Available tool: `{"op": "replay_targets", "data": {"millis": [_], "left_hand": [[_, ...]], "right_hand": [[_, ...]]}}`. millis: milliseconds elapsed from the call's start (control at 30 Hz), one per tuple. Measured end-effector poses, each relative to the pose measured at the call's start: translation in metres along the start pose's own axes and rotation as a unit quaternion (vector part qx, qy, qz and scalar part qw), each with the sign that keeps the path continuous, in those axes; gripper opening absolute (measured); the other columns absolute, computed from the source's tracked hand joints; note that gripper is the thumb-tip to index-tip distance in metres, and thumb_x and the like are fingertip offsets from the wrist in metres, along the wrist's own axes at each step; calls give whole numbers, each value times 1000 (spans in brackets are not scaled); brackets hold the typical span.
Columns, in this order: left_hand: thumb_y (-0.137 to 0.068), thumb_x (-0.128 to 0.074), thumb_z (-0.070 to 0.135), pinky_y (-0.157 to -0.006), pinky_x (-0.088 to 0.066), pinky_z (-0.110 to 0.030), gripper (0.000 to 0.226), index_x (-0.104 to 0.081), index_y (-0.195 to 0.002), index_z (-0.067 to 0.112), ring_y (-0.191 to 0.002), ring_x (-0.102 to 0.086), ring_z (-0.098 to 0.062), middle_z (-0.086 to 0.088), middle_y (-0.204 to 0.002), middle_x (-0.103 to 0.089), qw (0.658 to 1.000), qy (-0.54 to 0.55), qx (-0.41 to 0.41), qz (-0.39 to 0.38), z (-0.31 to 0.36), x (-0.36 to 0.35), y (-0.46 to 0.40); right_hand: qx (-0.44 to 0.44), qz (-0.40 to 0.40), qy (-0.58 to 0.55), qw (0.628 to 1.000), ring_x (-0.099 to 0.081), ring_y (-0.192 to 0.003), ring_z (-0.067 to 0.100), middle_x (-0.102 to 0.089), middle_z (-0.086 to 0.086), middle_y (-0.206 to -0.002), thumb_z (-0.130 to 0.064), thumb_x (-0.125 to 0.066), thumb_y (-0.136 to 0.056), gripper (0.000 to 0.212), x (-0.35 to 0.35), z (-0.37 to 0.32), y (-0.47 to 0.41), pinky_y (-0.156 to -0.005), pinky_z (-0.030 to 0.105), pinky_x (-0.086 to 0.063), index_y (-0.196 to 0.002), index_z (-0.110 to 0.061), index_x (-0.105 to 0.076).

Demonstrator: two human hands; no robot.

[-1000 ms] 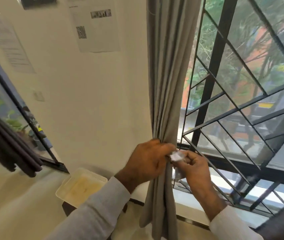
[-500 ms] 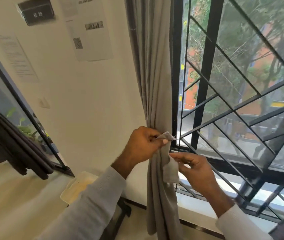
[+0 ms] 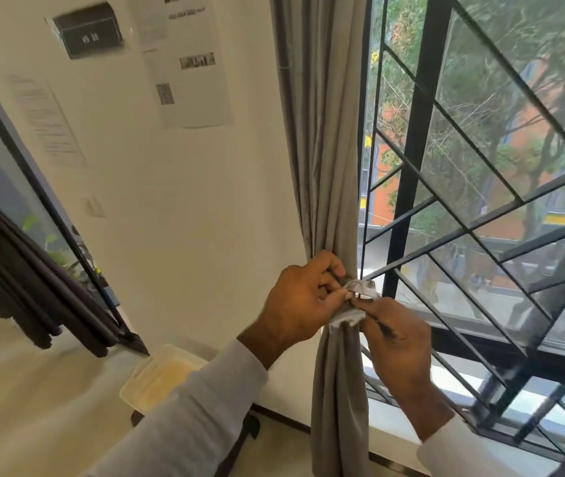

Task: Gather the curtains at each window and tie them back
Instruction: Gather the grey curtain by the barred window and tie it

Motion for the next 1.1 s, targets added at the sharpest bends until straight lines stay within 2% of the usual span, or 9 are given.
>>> {"op": "replay_targets", "data": {"millis": [167, 233, 367, 433, 500, 633, 767, 867, 1100], "left_hand": [[-97, -76, 24, -67, -49, -22, 28, -56, -117, 25, -64, -57, -1, 11, -84, -72, 995, -88, -42, -37, 8, 7, -8], [-99, -71, 23, -70, -54, -30, 32, -48, -121, 27, -69, -60, -7, 9, -86, -72, 988, -123, -59, -75, 14, 8, -11], [-101, -66, 22, -72, -57, -37, 31, -45, -124, 25, -73, -64, -15, 5, -87, -69, 982, -131, -75, -114, 23, 3, -12], [-102, -68, 24, -69, -54, -28, 33, -47, -126, 20, -75, -63, -14, 4, -91, -67, 983, -106, -73, -129, 27, 1, -12], [-99, -74, 26, -63, -45, -16, 40, -47, -128, 20, -74, -58, -9, 6, -97, -63, 984, -102, -75, -128, 27, -2, -10], [-95, -77, 30, -69, -35, -2, 38, -55, -124, 20, -73, -54, -2, 11, -98, -61, 986, -138, -97, -4, 22, -4, 3], [-98, -75, 36, -84, -56, -19, 42, -58, -136, 29, -87, -65, -9, 7, -105, -72, 980, -161, -103, 62, 21, -10, 14], [-102, -70, 38, -91, -52, -24, 56, -53, -154, 23, -95, -65, -12, 1, -114, -74, 959, -229, -160, 35, 9, -14, 16], [-103, -59, 28, -79, -53, -31, 27, -71, -125, 16, -94, -58, -18, -3, -107, -63, 954, -245, -174, 16, 11, -14, 14]], "right_hand": [[101, -3, 136, 986, -55, -120, 20, -55, 10, -146, -30, -71, -95, 22, 14, -12, -5, -101, 20, -45, -111, -19, -82], [133, -37, 145, 980, -55, -125, 23, -59, 9, -149, -22, -72, -94, 22, 22, -18, -18, -104, 29, -46, -114, -19, -83], [125, -79, 131, 980, -67, -111, 11, -77, -2, -119, -20, -70, -96, 20, 31, -20, -35, -93, 41, -58, -112, -15, -82], [43, -56, 72, 995, -72, -101, 6, -78, -5, -106, -14, -72, -99, 13, 33, -18, -35, -84, 38, -63, -107, -17, -81], [-96, -28, -28, 995, -77, -89, 16, -78, -7, -96, -10, -75, -98, 13, 32, -16, -35, -73, 42, -67, -104, -20, -81], [-183, 10, -79, 980, -76, -74, 23, -77, 1, -80, -14, -82, -91, 14, 30, -19, -47, -70, 39, -66, -102, -20, -77], [-220, -14, -72, 973, -72, -64, 30, -73, 8, -70, -12, -84, -88, 17, 30, -21, -58, -58, 27, -61, -95, -17, -70], [-200, -73, -31, 977, -74, -66, 15, -76, -4, -73, -18, -84, -88, 5, 31, -25, -57, -62, 17, -59, -89, -19, -79], [-179, -145, -90, 969, -76, -74, 10, -79, 0, -82, -6, -83, -87, 14, 39, -33, -61, -69, 14, -57, -100, -9, -79]]}}
Point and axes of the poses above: each hand's wrist, its own y-axis away from the middle knuckle, its own x-axis out of the back of the hand, z = x × y, the point moved 3 cm from there along -y, towards the middle knuckle
